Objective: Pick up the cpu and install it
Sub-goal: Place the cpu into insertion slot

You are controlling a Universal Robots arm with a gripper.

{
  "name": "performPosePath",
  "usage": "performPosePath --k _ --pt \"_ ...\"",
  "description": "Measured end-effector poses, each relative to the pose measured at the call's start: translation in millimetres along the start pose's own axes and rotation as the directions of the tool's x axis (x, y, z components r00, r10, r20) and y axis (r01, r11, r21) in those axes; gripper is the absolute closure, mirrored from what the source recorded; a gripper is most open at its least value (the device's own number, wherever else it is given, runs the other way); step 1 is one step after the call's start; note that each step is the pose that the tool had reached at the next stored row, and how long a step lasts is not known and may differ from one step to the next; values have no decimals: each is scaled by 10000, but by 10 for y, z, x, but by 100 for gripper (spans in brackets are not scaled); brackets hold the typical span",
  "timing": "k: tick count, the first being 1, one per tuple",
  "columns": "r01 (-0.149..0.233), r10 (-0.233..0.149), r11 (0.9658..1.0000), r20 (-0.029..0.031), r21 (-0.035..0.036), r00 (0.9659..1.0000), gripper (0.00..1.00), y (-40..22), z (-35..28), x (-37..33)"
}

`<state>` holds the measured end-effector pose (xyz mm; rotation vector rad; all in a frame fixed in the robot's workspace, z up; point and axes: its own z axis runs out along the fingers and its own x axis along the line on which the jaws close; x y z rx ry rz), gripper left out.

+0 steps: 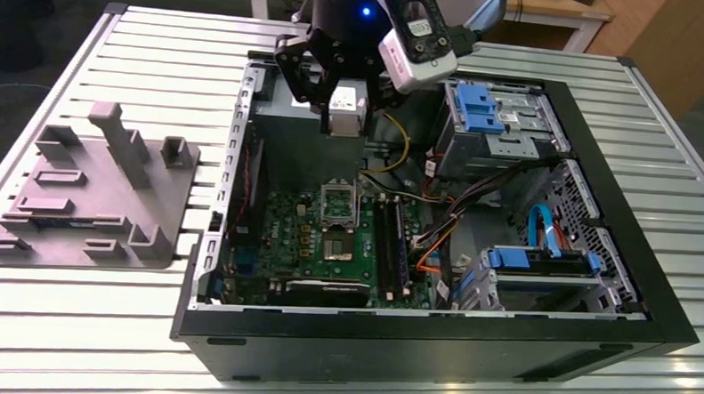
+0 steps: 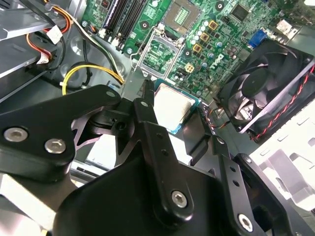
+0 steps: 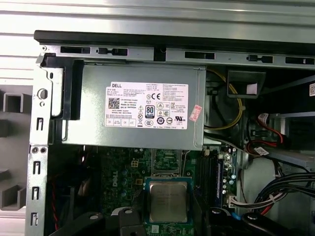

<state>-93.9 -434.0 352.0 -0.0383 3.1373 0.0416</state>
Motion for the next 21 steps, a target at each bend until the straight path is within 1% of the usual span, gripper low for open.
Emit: performPosePath --k 3,11,21 --pt "0 0 10000 0 0 10000 53 -12 11 0" --pt "-1 1 10000 0 0 10000 53 -85 24 2" --pt "0 0 10000 0 -1 10000 53 -104 32 3"
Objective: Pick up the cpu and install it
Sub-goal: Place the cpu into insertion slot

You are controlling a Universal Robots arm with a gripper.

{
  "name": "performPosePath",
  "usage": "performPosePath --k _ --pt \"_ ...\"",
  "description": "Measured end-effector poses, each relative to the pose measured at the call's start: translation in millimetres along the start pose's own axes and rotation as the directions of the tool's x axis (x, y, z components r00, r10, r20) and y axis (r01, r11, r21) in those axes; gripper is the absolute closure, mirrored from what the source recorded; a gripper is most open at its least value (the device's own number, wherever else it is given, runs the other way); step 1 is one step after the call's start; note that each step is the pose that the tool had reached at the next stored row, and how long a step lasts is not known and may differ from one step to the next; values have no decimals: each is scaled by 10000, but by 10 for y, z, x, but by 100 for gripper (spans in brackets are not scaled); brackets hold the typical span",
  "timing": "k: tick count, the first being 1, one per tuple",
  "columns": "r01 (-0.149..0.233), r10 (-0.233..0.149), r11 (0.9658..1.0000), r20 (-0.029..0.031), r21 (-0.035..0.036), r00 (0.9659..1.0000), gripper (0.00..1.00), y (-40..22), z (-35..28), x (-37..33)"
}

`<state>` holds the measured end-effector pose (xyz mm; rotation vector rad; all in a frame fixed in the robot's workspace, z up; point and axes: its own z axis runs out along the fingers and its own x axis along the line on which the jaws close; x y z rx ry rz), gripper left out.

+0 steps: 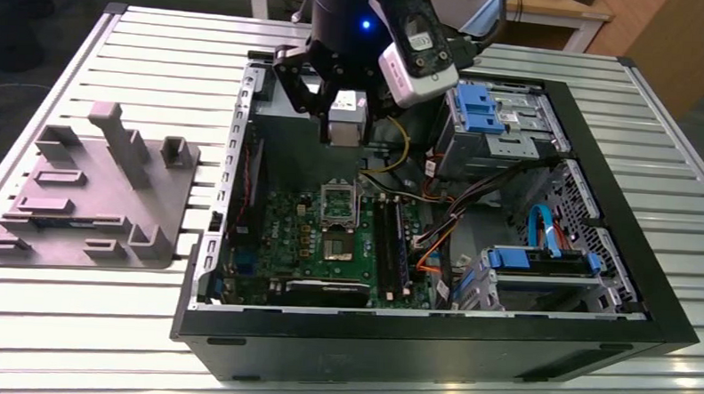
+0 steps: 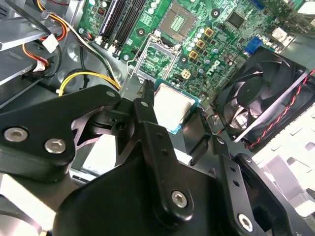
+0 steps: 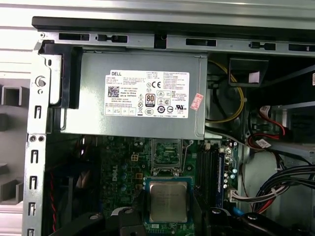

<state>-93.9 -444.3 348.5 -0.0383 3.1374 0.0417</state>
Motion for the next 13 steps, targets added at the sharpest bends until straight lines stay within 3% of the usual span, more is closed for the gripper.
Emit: performPosePath --k 13 --pt "0 0 10000 0 1 10000 53 -16 38 0"
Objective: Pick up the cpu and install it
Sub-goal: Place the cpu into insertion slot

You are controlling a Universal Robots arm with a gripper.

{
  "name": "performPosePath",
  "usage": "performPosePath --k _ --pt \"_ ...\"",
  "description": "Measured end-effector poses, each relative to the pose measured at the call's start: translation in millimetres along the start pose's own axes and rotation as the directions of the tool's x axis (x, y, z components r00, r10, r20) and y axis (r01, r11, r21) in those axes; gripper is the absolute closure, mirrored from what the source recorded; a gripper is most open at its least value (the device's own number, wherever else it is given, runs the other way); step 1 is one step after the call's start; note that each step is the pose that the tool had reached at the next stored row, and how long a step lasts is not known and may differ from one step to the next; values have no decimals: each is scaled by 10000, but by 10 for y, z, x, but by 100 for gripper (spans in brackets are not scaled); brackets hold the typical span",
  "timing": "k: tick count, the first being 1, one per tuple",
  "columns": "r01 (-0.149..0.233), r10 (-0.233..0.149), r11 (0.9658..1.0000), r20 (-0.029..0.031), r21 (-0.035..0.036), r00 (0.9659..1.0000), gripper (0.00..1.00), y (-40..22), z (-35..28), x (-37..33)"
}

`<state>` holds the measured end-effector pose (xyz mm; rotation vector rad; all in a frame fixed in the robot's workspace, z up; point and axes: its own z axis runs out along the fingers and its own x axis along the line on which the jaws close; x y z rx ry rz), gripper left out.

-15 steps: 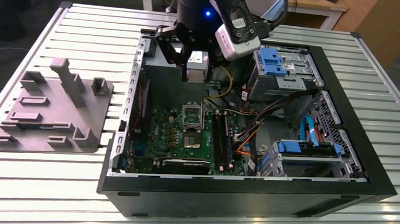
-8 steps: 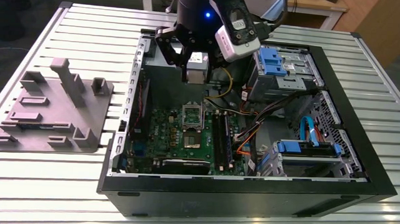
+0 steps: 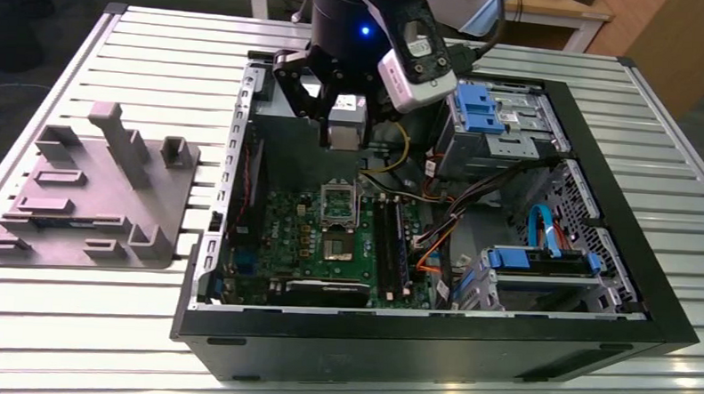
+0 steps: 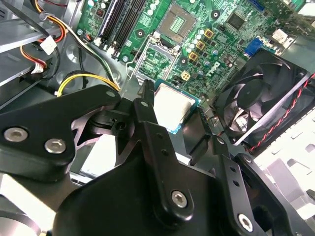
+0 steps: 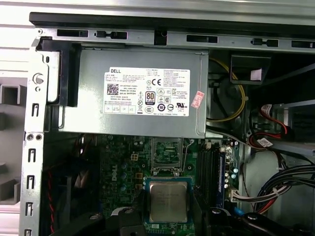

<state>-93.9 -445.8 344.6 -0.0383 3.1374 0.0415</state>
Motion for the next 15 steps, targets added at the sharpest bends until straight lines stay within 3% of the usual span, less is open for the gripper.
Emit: performPosePath --k 15 --pt "0 0 10000 1 -1 10000 53 -16 41 1"
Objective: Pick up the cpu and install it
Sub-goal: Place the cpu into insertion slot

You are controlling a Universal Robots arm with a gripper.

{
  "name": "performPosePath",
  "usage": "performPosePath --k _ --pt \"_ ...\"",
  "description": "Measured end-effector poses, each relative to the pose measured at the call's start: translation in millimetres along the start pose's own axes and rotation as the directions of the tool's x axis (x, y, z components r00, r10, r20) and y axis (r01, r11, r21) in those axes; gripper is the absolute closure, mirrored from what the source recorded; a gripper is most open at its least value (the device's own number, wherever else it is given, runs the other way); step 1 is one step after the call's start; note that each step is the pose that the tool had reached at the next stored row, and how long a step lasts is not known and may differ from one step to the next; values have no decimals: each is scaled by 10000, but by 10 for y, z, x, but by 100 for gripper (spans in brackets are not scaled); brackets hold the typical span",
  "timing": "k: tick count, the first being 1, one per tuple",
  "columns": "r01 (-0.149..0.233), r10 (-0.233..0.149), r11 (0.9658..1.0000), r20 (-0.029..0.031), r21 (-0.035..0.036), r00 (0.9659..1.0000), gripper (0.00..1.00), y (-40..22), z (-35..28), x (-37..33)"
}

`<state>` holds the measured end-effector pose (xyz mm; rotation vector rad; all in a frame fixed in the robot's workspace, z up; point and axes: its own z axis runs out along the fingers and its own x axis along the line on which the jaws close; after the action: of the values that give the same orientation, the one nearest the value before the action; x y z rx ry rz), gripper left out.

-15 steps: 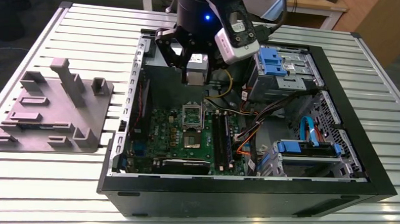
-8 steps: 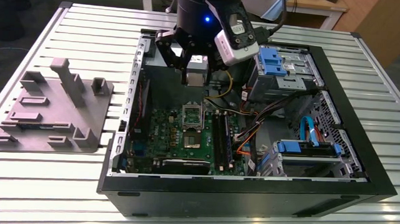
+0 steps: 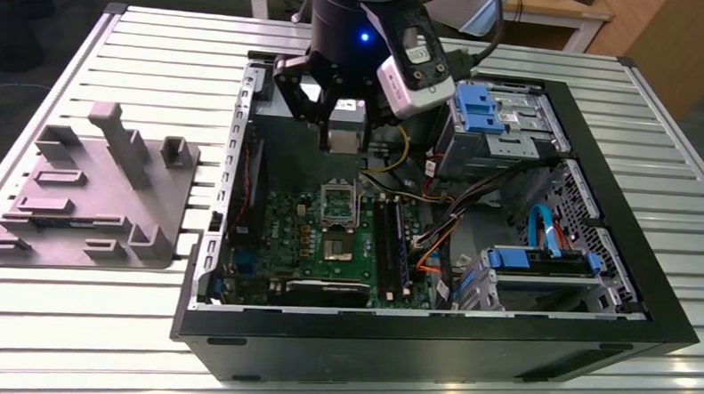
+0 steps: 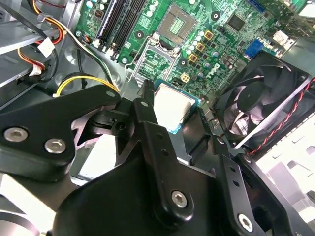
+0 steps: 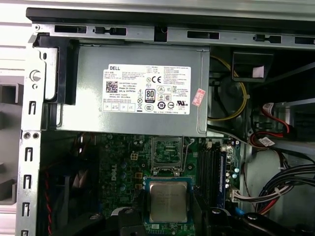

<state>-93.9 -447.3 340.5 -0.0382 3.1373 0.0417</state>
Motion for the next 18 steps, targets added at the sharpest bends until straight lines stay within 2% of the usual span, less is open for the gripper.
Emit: performPosePath --k 7,9,18 --pt "0 0 10000 -2 3 10000 53 -5 25 0" --pt "0 0 10000 0 1 10000 53 -7 79 0" --pt "0 0 10000 -1 1 10000 53 -12 100 1"
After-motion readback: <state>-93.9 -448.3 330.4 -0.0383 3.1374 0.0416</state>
